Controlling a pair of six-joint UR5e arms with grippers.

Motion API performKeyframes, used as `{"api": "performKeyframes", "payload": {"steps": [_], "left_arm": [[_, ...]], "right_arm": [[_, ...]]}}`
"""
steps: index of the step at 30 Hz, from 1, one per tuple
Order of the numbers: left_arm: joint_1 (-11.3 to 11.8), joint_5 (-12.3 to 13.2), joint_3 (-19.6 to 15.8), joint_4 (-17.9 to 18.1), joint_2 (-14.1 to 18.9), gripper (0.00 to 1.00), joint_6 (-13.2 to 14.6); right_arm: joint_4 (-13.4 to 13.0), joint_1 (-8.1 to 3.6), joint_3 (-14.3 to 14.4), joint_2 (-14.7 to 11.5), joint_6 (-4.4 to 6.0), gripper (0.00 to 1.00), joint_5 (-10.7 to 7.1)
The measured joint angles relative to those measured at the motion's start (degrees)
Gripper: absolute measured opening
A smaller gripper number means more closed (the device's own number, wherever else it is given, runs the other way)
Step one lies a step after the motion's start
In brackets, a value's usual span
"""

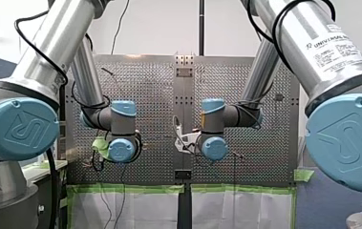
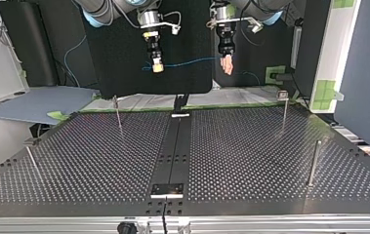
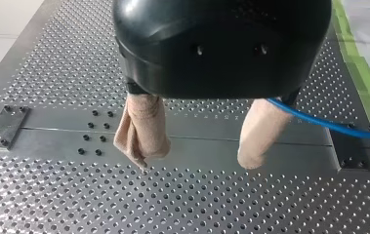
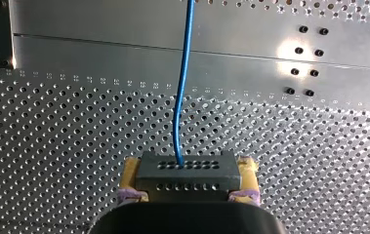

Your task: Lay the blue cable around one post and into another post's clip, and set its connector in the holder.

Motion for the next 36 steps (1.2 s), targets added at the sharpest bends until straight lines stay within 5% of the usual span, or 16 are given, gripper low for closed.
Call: {"api": "performKeyframes", "payload": {"steps": [8,17,25,36], "left_arm": [[0.21,0.07,0.07,0.00,0.00,1.00,-0.26],[0.26,0.09,0.09,0.00,0.00,1.00,-0.35],[0.27,0.09,0.09,0.00,0.00,1.00,-0.35],[-1.11,2.20,-2.60,-2.69,-0.66,1.00,-2.96]], "right_arm": [[0.42,0.22,-0.21,0.22,0.06,0.00,0.10],[5.02,2.98,-1.29,4.05,0.17,0.00,0.26],[8.87,3.15,-1.31,4.55,0.17,0.00,0.26],[9.49,3.16,-1.31,4.57,0.17,0.00,0.26]]}}
